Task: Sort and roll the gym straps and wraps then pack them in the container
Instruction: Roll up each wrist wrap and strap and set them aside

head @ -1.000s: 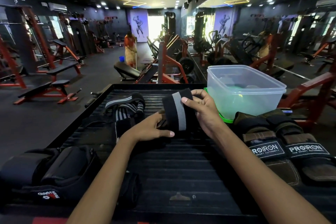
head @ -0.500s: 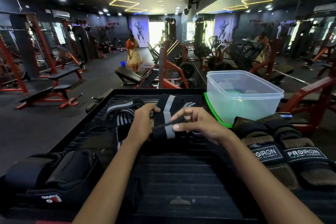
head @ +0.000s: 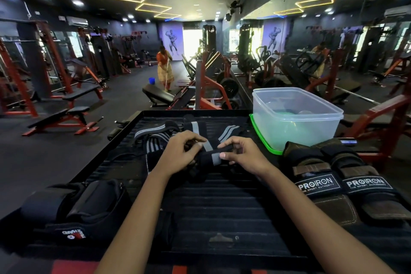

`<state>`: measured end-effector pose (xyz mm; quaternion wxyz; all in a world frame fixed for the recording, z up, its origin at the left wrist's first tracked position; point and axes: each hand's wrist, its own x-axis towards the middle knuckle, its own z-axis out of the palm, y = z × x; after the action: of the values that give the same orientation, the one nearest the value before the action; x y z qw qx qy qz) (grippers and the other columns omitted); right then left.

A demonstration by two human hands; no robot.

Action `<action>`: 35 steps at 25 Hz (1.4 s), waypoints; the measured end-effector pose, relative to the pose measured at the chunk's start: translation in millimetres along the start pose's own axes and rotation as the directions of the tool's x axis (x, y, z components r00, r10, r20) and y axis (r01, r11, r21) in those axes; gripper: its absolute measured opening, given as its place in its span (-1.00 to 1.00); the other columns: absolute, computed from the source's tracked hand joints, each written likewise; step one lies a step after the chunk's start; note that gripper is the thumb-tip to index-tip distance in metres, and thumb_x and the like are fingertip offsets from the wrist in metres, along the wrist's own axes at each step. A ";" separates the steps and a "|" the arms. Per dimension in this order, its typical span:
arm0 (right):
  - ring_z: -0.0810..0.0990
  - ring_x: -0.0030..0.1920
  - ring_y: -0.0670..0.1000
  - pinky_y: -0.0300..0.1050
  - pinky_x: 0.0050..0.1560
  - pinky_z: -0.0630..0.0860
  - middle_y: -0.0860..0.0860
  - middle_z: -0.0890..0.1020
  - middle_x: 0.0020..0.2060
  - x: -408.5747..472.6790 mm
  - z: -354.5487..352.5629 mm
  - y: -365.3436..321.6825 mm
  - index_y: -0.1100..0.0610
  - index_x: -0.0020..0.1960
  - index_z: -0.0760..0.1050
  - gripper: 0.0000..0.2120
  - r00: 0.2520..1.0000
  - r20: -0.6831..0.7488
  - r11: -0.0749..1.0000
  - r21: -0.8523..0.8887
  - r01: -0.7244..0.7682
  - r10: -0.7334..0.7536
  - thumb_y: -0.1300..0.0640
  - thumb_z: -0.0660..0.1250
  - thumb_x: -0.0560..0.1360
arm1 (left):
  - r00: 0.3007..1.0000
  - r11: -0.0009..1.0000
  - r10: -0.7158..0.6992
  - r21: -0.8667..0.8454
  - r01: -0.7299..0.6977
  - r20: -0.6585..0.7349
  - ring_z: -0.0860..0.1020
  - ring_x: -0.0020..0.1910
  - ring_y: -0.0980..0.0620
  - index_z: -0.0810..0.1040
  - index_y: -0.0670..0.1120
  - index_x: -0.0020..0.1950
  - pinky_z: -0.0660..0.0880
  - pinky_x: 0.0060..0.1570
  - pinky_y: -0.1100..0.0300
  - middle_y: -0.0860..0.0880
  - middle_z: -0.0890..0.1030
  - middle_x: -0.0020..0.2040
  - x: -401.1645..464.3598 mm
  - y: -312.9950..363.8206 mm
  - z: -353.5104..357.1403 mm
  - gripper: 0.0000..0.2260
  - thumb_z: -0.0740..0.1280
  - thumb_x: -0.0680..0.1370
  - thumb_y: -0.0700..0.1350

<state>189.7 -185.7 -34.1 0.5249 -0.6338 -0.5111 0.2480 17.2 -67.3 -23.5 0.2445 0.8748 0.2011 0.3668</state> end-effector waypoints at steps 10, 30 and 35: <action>0.58 -0.28 -0.10 -0.26 -0.26 0.53 -0.03 0.63 -0.22 -0.5 3.1 -5.1 0.07 -0.20 0.63 -0.88 0.993 -0.078 0.992 0.084 0.092 -0.086 0.27 0.49 0.40 | 0.999 0.999 0.039 0.007 -0.039 0.025 0.58 -0.14 0.26 0.67 -0.09 -0.10 0.40 -0.09 0.49 0.14 0.63 -0.18 -5.1 10.1 1.4 -0.88 0.53 0.40 -0.17; 0.69 -0.06 -0.04 -0.03 0.08 0.55 0.02 0.72 -0.14 1.6 1.7 0.6 0.03 -0.10 0.65 -0.87 0.981 0.072 0.984 0.027 0.178 -0.180 0.25 0.48 0.42 | 0.990 0.992 0.083 -0.103 -0.071 0.117 0.56 0.03 0.23 0.58 -0.15 -0.14 0.44 0.03 0.40 0.05 0.63 0.01 -3.2 6.6 4.1 -0.83 0.54 0.36 -0.23; 0.66 -0.05 -0.04 -0.05 0.05 0.56 0.02 0.68 -0.07 1.5 4.5 0.9 -0.02 -0.10 0.65 -0.82 0.976 0.040 0.977 -0.020 0.214 -0.213 0.25 0.49 0.41 | 0.992 0.995 0.032 -0.095 -0.021 0.118 0.55 -0.21 0.17 0.54 -0.11 -0.20 0.45 -0.14 0.31 0.11 0.60 -0.24 -2.1 6.0 4.2 -0.83 0.53 0.38 -0.19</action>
<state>186.7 -182.3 -36.1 0.5312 -0.5769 -0.5888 0.1959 19.9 -74.4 -23.7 0.2920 0.8853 0.1570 0.3260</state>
